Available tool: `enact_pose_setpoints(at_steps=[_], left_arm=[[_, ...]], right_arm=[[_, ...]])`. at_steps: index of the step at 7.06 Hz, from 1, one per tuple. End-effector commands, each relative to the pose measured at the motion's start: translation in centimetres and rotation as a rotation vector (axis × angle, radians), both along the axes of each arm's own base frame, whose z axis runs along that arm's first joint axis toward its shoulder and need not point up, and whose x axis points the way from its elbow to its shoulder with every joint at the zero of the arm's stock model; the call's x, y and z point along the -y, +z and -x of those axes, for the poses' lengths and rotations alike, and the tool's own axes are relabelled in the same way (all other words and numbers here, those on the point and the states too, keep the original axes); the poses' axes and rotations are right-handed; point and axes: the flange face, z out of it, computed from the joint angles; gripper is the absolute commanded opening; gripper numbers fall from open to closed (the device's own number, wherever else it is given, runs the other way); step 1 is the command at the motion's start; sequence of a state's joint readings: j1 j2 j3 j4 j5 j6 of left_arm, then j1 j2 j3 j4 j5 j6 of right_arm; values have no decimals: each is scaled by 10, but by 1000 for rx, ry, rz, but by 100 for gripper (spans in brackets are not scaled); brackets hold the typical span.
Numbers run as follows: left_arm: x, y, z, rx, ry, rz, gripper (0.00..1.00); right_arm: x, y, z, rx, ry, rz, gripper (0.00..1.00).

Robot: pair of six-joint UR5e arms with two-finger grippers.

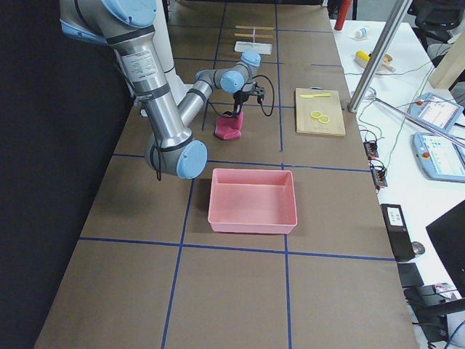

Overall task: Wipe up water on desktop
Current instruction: 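Wipe the towel back and forth across the table with the right gripper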

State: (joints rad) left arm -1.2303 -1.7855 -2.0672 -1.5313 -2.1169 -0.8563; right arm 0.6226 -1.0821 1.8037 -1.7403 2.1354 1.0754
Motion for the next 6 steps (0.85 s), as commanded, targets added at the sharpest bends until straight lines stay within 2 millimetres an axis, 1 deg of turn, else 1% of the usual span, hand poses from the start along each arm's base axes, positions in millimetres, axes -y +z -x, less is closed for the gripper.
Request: enact_pose_setpoints(at_steps=[1,2,3,4,5,6], left_arm=[[-1,-1,0,-3,-2,2,100],[-1,-1,0,-5,-3,4,100],[-1,-1,-1,-13,4,8,100],[-1,-1,-1,-13,4,8,100],[-1,-1,-1,-13,3,9,100],[-2,0,-1,-13,3,11,100]], right_arm=[[67,51,-23,-32,58,-8,0],[99,74,-39,-37,91,-18,0],[130,96,-60,-41,116,-34,0],[150,110,-77,-51,132,-40,0],[165,106,-95,-49,157,-49,0],[172,98,-100,-42,170,-52,0]])
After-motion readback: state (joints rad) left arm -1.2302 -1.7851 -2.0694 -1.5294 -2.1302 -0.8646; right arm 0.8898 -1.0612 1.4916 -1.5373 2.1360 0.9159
